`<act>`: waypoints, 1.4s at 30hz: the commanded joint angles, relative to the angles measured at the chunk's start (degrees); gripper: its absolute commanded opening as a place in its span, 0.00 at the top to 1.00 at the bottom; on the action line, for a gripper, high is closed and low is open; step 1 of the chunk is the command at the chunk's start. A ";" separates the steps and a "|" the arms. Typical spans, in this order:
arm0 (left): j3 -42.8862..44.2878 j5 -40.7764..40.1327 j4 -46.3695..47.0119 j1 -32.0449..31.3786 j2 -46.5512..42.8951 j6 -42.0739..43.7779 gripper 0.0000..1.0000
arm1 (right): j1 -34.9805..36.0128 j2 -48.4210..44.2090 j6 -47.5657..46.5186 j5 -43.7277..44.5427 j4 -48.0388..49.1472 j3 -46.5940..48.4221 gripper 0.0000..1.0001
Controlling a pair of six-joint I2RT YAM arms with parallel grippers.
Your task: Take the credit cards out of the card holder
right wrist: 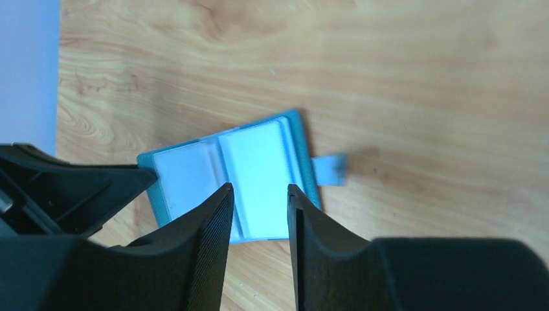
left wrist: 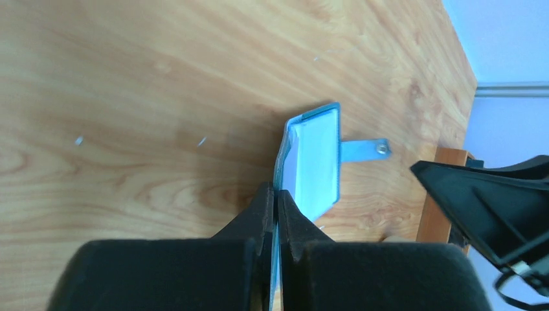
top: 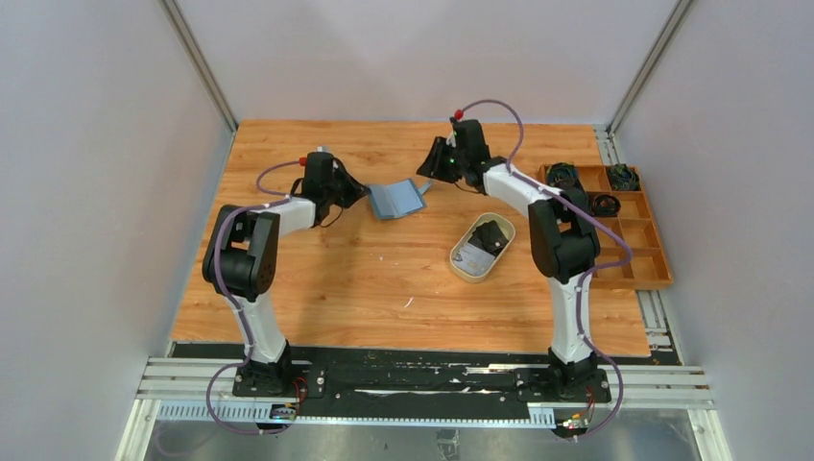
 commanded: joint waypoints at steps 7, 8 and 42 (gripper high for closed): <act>26.87 3.90 -36.55 -0.73 2.21 17.91 1.00 | 3.77 -10.30 -17.62 8.35 -32.43 16.09 0.45; 30.59 5.63 -39.29 -0.57 4.34 21.24 1.00 | 4.29 -11.24 -17.99 8.26 -31.94 14.41 0.45; 15.02 1.92 -37.18 -1.59 1.51 30.88 1.00 | 9.14 -8.29 4.17 -17.44 19.38 -10.24 0.45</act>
